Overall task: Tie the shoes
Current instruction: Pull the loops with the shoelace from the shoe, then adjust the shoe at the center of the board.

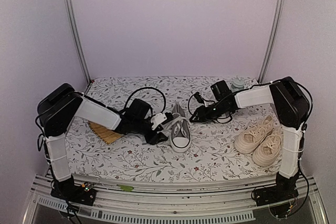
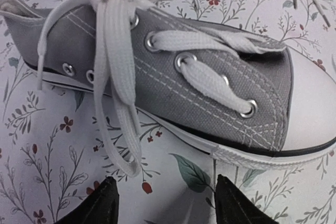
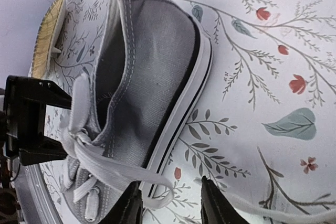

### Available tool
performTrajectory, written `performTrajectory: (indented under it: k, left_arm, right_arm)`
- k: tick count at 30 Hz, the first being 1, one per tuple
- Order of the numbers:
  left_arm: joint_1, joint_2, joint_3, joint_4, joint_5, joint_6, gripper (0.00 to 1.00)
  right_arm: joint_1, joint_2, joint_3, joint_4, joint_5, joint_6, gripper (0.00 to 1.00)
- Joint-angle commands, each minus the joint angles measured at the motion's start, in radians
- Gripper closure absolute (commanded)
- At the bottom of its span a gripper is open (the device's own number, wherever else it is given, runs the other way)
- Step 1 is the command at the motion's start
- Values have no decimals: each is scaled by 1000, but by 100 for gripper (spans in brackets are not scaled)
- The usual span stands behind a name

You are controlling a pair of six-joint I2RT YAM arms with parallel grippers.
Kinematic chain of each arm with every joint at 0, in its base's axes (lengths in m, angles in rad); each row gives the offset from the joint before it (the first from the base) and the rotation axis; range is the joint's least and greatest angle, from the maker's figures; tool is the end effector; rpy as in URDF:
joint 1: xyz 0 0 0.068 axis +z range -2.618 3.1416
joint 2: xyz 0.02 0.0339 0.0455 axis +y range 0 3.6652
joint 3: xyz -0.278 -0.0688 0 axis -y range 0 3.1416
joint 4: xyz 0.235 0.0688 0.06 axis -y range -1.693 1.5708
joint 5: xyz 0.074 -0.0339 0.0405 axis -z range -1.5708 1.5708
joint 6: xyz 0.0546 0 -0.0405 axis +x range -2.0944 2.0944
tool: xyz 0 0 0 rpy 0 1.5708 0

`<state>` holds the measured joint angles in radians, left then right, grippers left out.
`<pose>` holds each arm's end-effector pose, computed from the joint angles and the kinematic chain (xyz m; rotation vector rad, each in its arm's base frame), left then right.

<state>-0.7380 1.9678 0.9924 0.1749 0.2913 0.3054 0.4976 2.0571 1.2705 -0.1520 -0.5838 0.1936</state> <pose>0.2831 -0.2786 0.1183 1.3161 2.0040 -0.5511 0.3626 0.2312 0.1388 -0.6368 2.4941 1.0081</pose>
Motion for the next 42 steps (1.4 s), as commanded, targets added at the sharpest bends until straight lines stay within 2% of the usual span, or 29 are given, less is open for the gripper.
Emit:
performTrajectory:
  k: [1, 4, 5, 6, 10, 12, 15, 21, 24, 26, 28, 31, 36, 42]
  left_arm:
    - [-3, -89, -28, -58, -27, 46, 32]
    - [0, -120, -40, -93, -30, 71, 23]
    - [1, -131, -43, -101, -25, 79, 8]
    - [4, -147, -47, -106, -23, 82, 4]
    - [46, -201, -67, -51, -24, 29, 4]
    - [75, -223, -73, 0, -65, -28, 4]
    - [115, -231, -60, 33, -133, -117, 4]
    - [126, -229, -56, 54, -113, -124, 4]
    - [126, -224, -57, 56, -109, -123, 4]
    - [126, -219, -58, 54, -106, -123, 4]
    - [126, -214, -60, 53, -107, -126, 4]
    - [127, -212, -64, 54, -108, -128, 4]
    - [126, -214, -69, 51, -111, -121, 4]
    - [126, -207, -67, 51, -111, -120, 4]
  right_arm:
    - [-5, -96, 32, -81, 96, -37, 53]
    - [3, -102, 78, -86, 132, -25, 45]
    - [12, -97, 102, -84, 155, -20, 43]
    - [31, -88, 126, -80, 195, -17, 39]
    - [95, -18, 251, -76, 304, 3, 23]
    - [117, 26, 307, -75, 364, 23, 19]
    - [136, 103, 369, -73, 410, 57, 18]
    - [169, 219, 485, -95, 487, 77, 20]
    - [173, 259, 516, -102, 516, 84, 29]
    - [173, 278, 538, -109, 527, 88, 48]
    - [173, 279, 544, -110, 550, 93, 73]
    - [173, 266, 543, -112, 605, 94, 98]
    - [149, 207, 534, -106, 699, 84, 99]
    - [47, 165, 533, -50, 668, 158, 99]
